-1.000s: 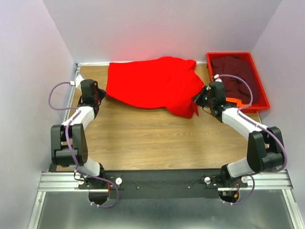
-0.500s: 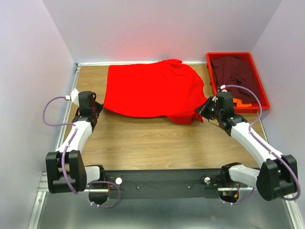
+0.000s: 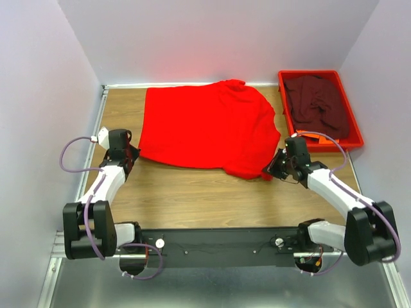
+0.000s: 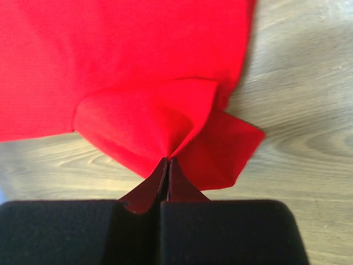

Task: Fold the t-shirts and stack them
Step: Flatten the tshirt out

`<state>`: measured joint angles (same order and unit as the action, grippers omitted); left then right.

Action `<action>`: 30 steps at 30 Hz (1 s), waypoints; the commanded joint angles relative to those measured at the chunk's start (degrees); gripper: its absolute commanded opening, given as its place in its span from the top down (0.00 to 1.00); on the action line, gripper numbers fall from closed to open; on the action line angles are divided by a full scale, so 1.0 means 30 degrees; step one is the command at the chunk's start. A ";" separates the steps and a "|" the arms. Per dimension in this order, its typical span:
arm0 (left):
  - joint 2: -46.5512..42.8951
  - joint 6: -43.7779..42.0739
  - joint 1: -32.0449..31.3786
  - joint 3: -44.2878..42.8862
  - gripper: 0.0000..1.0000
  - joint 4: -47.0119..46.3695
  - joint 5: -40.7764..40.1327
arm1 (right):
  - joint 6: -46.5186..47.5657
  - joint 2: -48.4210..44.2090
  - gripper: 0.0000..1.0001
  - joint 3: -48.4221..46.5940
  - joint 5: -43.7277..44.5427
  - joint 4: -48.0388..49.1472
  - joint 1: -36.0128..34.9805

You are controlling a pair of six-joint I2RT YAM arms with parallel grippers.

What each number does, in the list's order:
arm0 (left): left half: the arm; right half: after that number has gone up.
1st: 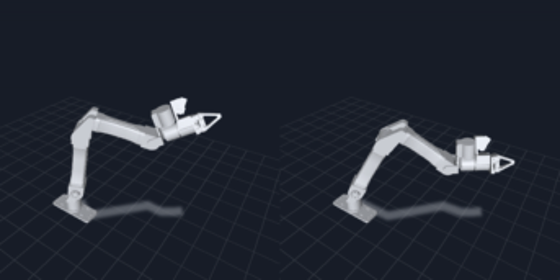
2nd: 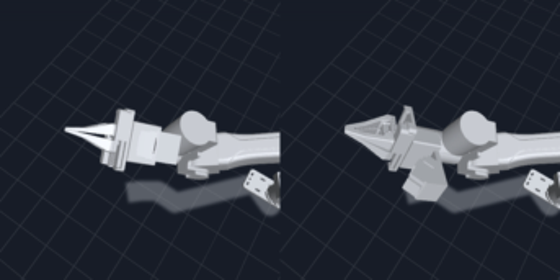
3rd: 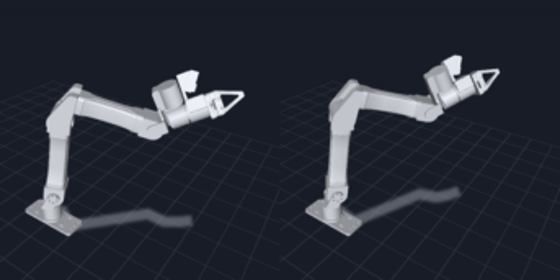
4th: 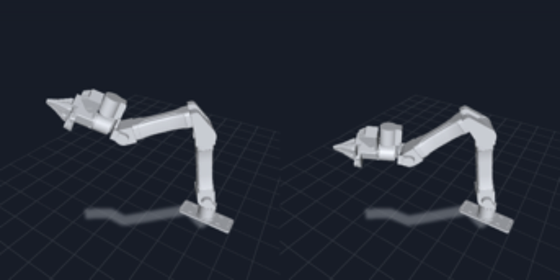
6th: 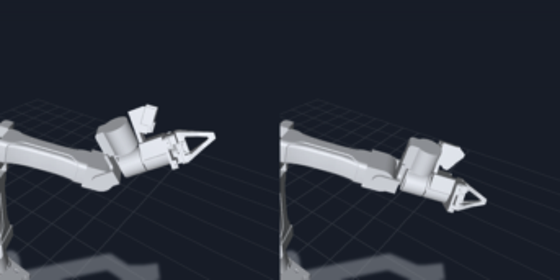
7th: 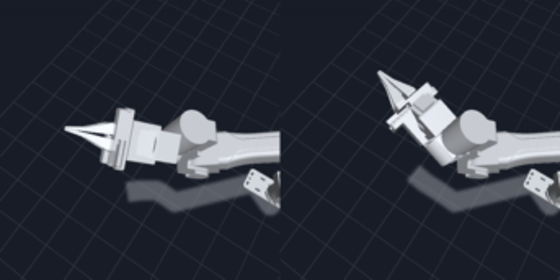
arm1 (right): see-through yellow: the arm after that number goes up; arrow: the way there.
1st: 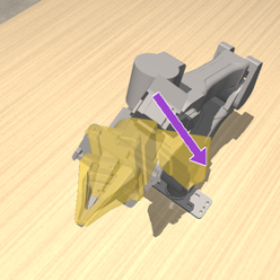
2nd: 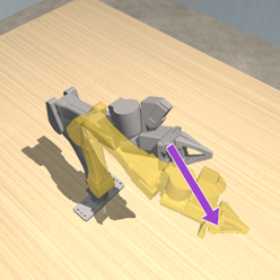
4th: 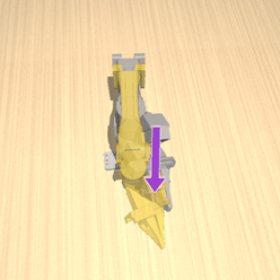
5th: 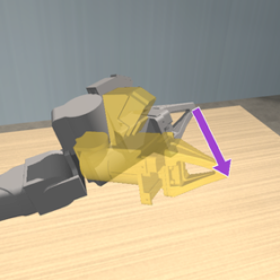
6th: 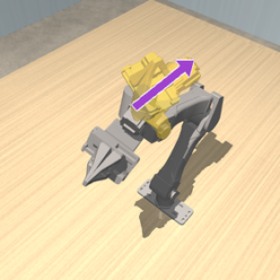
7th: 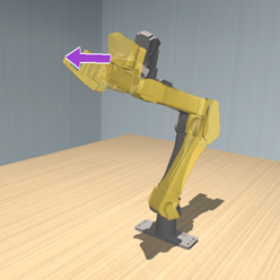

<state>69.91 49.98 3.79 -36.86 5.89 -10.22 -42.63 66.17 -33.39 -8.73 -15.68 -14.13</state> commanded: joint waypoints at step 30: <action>0.2771 -0.2742 0.0171 -0.1892 1.00 0.1434 -0.0695 | -0.1377 0.2493 0.99 0.0349 -0.1368 -0.1803 -0.2087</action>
<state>78.32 43.68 3.79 -40.71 8.58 -10.33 -46.44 74.43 -32.27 -13.17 -18.09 -20.14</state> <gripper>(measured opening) 0.008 0.012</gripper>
